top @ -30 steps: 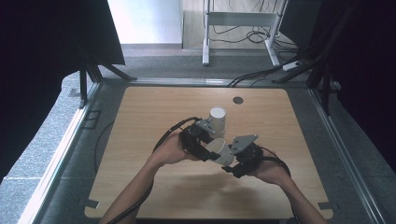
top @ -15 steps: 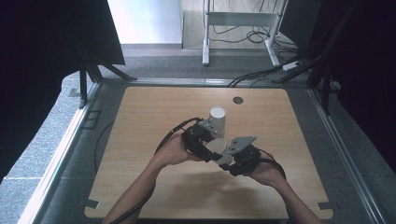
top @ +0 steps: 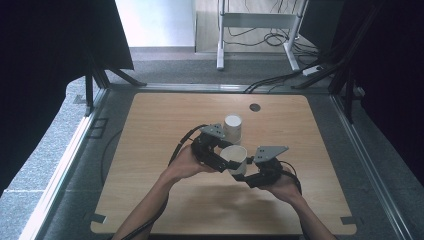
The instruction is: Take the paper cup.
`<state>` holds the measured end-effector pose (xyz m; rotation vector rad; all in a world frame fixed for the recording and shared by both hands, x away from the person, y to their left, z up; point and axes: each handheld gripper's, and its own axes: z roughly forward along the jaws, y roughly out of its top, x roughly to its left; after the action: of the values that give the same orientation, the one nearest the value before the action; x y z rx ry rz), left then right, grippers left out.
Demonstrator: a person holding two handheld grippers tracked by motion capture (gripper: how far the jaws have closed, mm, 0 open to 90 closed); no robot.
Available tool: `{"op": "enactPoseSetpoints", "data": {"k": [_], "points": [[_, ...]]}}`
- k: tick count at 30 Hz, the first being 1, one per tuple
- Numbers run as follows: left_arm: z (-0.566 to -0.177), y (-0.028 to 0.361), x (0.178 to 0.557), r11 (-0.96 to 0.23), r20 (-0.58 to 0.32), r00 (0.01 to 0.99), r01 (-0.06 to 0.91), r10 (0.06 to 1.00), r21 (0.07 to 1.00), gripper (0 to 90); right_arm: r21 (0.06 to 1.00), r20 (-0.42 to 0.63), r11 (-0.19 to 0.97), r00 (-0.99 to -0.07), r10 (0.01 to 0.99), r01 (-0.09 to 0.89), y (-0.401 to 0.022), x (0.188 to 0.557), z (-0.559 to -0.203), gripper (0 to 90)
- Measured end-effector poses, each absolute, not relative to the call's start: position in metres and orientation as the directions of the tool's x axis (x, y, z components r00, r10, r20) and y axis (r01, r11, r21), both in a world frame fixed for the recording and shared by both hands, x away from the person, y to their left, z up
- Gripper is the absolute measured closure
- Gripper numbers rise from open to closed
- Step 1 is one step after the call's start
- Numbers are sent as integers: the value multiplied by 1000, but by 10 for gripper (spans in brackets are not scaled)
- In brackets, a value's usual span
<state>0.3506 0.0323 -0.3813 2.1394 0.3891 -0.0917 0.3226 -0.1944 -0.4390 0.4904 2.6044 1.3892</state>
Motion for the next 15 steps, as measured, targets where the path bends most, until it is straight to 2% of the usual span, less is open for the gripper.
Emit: {"op": "enactPoseSetpoints", "data": {"k": [6,11,15], "points": [[-379,31,348,-525,-182,952,288,244,801,303,828,20,520,-938,346,209,-192,323,-439,367],[-376,28,344,-549,-139,959,257,247,795,340,825,8,529,-940,342,199,-190,324,-440,345],[-374,26,342,-579,-96,963,228,251,782,344,831,7,521,-939,345,198,-191,326,-440,199]]}}
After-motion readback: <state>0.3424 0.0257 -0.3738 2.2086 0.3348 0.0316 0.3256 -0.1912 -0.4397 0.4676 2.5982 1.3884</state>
